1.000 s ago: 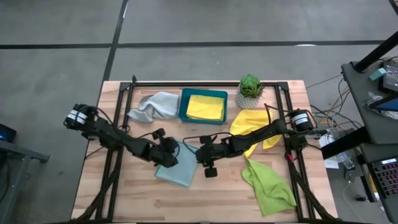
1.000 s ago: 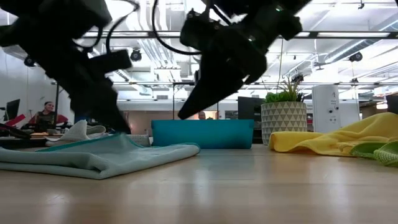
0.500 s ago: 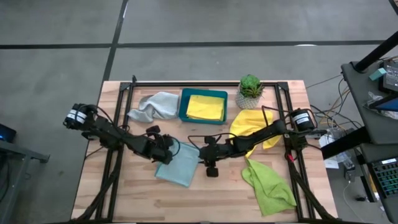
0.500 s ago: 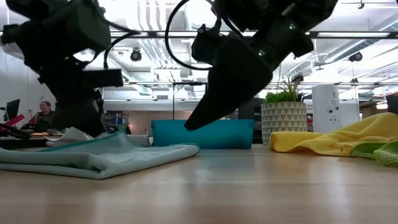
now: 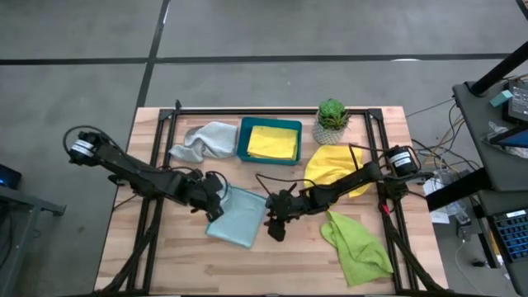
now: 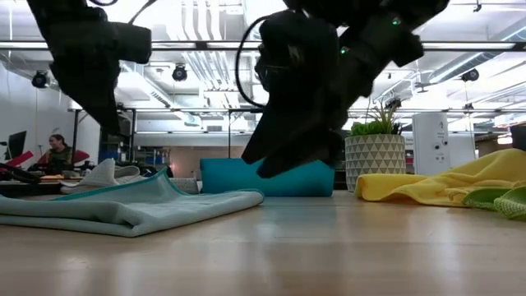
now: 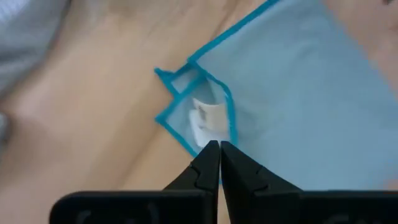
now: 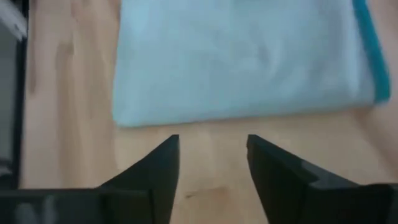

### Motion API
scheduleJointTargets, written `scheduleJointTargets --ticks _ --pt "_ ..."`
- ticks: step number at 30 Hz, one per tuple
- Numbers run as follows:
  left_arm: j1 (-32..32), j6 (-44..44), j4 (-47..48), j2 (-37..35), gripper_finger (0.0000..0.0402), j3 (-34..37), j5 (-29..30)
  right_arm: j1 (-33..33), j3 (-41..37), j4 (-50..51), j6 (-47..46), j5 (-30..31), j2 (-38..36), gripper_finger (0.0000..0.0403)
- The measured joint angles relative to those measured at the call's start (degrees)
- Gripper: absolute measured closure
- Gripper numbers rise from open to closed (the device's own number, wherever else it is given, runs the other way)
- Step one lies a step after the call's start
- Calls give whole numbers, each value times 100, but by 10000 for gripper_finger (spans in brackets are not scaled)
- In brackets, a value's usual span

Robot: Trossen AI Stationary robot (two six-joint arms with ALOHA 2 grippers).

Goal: Fold microfiber towels
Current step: Put the folded light blue microfiber cloth into the bin

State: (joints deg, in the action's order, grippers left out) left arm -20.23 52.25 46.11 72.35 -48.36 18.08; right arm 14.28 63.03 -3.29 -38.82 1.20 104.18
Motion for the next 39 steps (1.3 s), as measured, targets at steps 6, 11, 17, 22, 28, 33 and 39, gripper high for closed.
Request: scheduleJointTargets --ticks 6,11,17,22,28,33,39 --pt "29 605 -143 -500 372 268 -846 292 -31 -8 -1679 620 0 172" --pt "42 1262 -282 -731 298 687 -877 397 -33 -28 -2416 1072 0 140" --pt "77 1490 -940 -706 195 1144 -686 370 -33 -14 -2469 1366 2 132" --pt "142 1473 -1748 -410 147 1405 -541 372 21 -50 -2598 1446 184 131" --pt "164 1497 -1925 161 141 1488 -545 333 293 -87 -2675 1521 671 138" --pt "162 1490 -2532 560 141 1471 -592 272 619 -123 -2554 1522 964 147" --pt "138 1486 -2837 971 142 1458 -613 244 806 -174 -2311 1533 1104 154"
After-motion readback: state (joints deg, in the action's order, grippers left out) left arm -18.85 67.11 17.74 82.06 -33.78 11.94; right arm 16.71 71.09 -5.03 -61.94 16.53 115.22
